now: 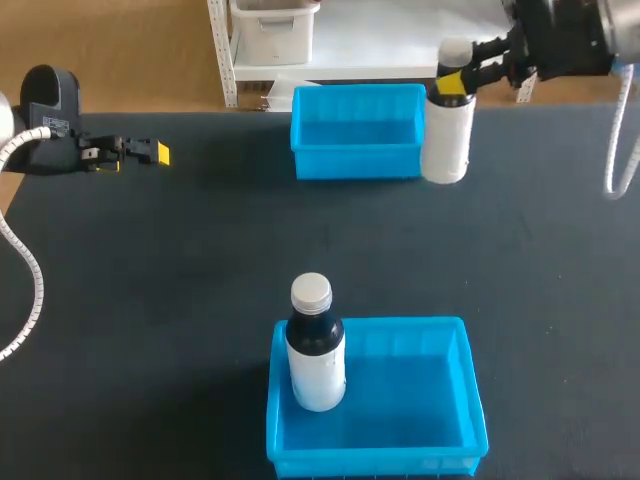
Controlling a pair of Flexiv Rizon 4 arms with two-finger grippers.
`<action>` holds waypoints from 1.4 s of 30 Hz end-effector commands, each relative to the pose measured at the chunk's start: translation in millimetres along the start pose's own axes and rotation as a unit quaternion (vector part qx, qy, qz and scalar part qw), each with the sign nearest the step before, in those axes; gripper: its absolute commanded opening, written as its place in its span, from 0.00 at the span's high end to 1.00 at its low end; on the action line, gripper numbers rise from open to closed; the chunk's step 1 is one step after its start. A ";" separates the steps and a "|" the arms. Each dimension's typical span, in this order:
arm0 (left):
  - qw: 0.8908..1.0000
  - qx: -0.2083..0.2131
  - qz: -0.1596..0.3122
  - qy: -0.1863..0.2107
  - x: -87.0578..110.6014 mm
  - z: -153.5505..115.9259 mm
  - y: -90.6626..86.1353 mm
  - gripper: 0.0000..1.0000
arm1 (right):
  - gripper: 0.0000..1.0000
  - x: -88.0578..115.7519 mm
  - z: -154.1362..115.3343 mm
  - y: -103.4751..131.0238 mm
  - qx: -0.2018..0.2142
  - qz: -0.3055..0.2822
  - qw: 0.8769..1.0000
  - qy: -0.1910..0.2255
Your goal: Pick up the bottle, and place it in the far bin if it is heavy, or in the near bin if it is light.
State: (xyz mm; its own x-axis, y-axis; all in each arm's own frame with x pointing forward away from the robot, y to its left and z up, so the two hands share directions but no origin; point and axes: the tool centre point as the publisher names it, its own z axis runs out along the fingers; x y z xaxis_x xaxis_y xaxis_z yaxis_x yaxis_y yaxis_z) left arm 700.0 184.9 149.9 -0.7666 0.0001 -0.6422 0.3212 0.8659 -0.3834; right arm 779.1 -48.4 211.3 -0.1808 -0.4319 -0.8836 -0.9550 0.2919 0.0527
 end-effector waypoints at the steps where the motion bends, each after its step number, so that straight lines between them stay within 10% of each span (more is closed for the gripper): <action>1: 1.000 0.000 0.000 0.000 0.0 0.0 0.0 0.00 | 0.58 -6.2 -8.4 -4.9 0.016 -0.001 1.000 0.004; 20: 1.000 0.000 0.000 0.000 0.0 0.0 0.0 0.00 | 0.58 -57.7 42.1 -86.2 0.020 -0.028 0.999 -0.015; 42: 1.000 0.000 0.000 0.000 0.0 0.0 0.0 0.00 | 0.59 -68.0 162.3 -89.3 -0.074 -0.059 0.995 -0.032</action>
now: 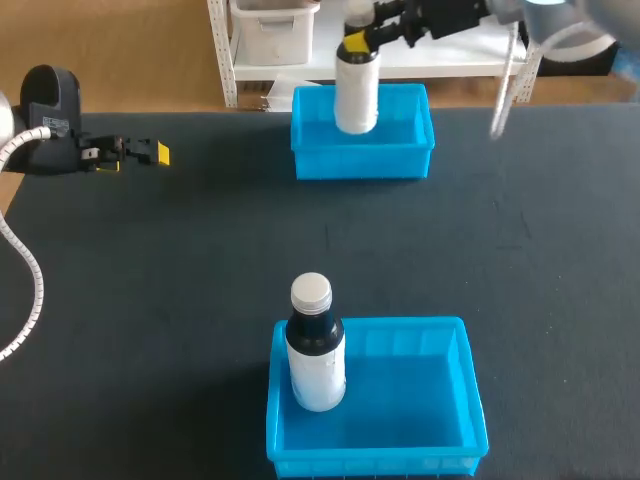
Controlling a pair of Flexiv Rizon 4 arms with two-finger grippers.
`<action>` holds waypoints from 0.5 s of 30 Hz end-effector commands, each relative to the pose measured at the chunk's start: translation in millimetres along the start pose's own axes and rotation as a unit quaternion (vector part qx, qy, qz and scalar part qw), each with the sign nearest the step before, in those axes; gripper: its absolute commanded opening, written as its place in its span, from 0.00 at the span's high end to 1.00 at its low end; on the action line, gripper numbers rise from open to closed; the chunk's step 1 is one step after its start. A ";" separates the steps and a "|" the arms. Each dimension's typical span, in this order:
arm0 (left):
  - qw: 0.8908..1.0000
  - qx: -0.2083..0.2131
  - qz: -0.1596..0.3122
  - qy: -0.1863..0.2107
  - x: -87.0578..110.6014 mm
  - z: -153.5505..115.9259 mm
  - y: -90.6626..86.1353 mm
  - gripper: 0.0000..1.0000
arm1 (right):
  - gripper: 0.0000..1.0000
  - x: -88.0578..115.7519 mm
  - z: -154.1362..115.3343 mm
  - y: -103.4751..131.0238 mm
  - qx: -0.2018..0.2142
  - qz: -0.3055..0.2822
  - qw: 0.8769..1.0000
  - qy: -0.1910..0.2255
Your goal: Pick up the bottle, and place it in the far bin if it is heavy, or in the near bin if it is light.
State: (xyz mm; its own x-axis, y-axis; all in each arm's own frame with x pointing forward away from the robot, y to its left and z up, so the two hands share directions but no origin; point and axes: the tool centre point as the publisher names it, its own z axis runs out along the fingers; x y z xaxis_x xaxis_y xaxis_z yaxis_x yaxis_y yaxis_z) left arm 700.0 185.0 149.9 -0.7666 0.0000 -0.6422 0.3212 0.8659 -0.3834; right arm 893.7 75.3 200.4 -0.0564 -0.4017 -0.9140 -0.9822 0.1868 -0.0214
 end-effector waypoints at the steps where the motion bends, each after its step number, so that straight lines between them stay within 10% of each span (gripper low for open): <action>1: 1.000 0.000 0.000 0.000 0.0 0.0 0.0 0.00 | 0.59 1.7 28.4 -18.0 -0.043 -0.002 0.999 -0.002; 15: 1.000 0.000 0.000 0.000 0.0 0.0 0.0 0.00 | 0.59 41.9 62.9 -27.0 -0.061 0.004 0.998 0.003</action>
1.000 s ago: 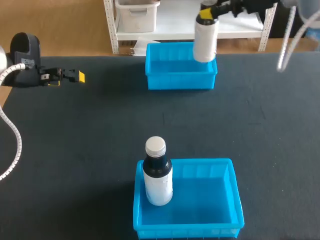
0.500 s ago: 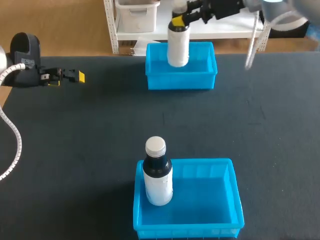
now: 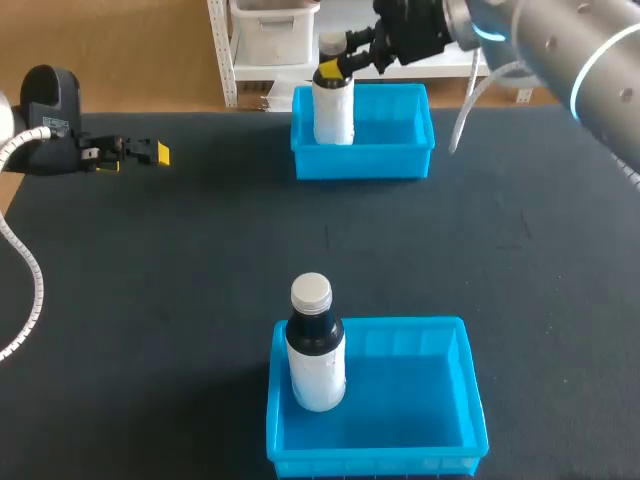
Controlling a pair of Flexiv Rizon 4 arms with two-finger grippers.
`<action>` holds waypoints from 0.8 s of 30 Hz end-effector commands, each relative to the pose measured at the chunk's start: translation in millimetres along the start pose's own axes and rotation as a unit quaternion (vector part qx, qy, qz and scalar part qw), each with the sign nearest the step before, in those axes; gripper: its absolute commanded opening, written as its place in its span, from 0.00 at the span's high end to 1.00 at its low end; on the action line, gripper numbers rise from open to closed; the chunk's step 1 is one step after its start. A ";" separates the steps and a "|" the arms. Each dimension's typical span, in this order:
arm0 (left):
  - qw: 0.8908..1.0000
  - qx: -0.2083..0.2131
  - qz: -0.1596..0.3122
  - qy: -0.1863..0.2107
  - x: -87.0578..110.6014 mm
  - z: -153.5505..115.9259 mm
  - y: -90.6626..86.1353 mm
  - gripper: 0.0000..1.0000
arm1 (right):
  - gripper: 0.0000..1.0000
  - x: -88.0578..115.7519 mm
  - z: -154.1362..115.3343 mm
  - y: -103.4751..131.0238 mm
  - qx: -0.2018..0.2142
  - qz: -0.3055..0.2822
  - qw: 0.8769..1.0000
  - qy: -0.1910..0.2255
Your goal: Pick up the bottle, and place it in the far bin if it is heavy, or in the near bin if it is light.
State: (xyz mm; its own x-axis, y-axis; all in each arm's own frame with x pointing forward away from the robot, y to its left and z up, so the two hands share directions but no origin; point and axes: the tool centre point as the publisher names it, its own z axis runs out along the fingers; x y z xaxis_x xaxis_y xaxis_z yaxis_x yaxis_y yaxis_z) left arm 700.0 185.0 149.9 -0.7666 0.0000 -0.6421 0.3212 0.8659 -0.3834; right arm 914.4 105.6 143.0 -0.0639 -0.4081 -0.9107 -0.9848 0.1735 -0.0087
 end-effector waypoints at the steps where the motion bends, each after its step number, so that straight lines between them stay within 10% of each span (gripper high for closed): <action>1: 1.000 0.000 0.000 0.000 0.0 0.0 0.0 0.00 | 0.58 4.8 9.2 -14.3 -0.053 0.002 0.999 0.000; 5: 1.000 0.000 0.000 0.000 0.0 0.0 0.0 0.00 | 0.53 11.3 9.7 -15.1 -0.053 0.008 0.999 0.002; 8: 1.000 0.000 0.000 0.000 0.0 0.0 0.0 0.00 | 0.00 14.2 9.8 -14.7 -0.053 0.011 0.999 0.006; 24: 1.000 0.000 0.000 0.000 0.0 0.0 0.0 0.00 | 0.00 31.5 -55.3 -13.9 0.018 0.072 0.996 0.047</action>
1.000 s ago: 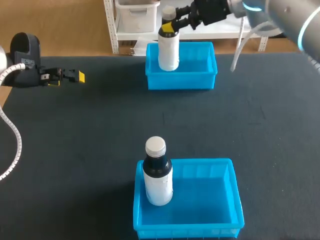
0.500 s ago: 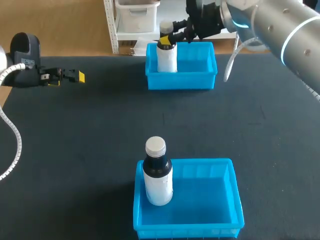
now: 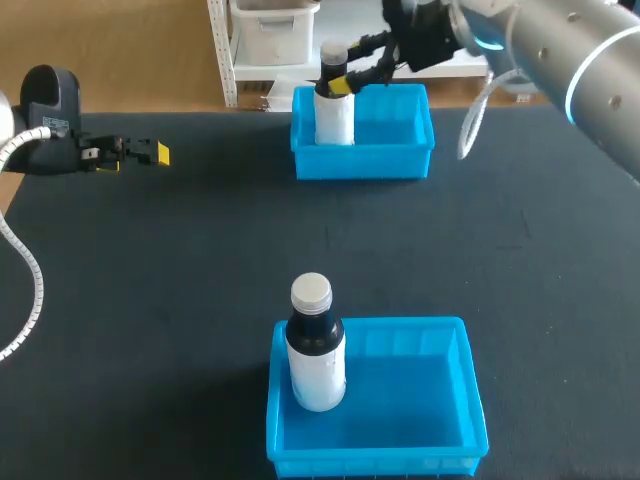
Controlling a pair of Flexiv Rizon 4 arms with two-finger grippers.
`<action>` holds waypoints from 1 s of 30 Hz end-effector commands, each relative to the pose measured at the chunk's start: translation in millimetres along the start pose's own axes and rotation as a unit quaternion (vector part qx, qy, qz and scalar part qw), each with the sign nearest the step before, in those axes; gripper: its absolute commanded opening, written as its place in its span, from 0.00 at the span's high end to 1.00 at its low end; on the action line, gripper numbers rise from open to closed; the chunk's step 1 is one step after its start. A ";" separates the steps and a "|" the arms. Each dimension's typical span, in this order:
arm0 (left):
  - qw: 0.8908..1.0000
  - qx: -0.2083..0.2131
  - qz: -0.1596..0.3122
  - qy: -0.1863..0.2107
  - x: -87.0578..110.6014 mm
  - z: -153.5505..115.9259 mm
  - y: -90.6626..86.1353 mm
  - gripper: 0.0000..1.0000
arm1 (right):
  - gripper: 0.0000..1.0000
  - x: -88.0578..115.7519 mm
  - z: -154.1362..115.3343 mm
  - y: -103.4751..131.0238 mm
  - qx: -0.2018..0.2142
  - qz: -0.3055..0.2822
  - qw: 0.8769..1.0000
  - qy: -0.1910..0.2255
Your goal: Pick up the bottle, and place it in the far bin if it is heavy, or in the near bin if it is light.
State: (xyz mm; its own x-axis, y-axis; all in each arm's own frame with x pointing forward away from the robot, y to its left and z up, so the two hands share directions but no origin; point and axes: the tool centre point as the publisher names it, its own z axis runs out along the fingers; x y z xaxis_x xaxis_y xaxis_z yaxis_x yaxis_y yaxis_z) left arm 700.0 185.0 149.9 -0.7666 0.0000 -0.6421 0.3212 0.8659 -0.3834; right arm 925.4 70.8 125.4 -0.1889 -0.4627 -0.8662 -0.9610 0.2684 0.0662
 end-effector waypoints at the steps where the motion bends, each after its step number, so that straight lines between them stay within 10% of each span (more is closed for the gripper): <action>1: 1.000 0.000 0.000 0.000 0.0 0.0 0.0 0.00 | 0.00 7.6 -42.6 1.5 -0.001 0.022 1.000 0.004; 13: 1.000 0.000 0.000 0.000 0.0 0.0 0.0 0.00 | 0.00 17.5 -139.8 50.2 0.074 0.057 0.996 0.003; 30: 1.000 0.000 0.000 0.000 0.0 0.0 0.0 0.00 | 0.00 28.7 -165.1 141.8 0.095 0.060 0.994 0.013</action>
State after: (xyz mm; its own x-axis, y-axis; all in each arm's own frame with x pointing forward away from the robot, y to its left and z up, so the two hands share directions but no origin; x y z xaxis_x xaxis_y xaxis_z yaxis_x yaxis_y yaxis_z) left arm 700.0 184.9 149.9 -0.7666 0.0001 -0.6422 0.3212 0.8659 -0.3834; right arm 814.6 -50.7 177.5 -0.3124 -0.4438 -0.8399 -0.9499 0.1493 0.2744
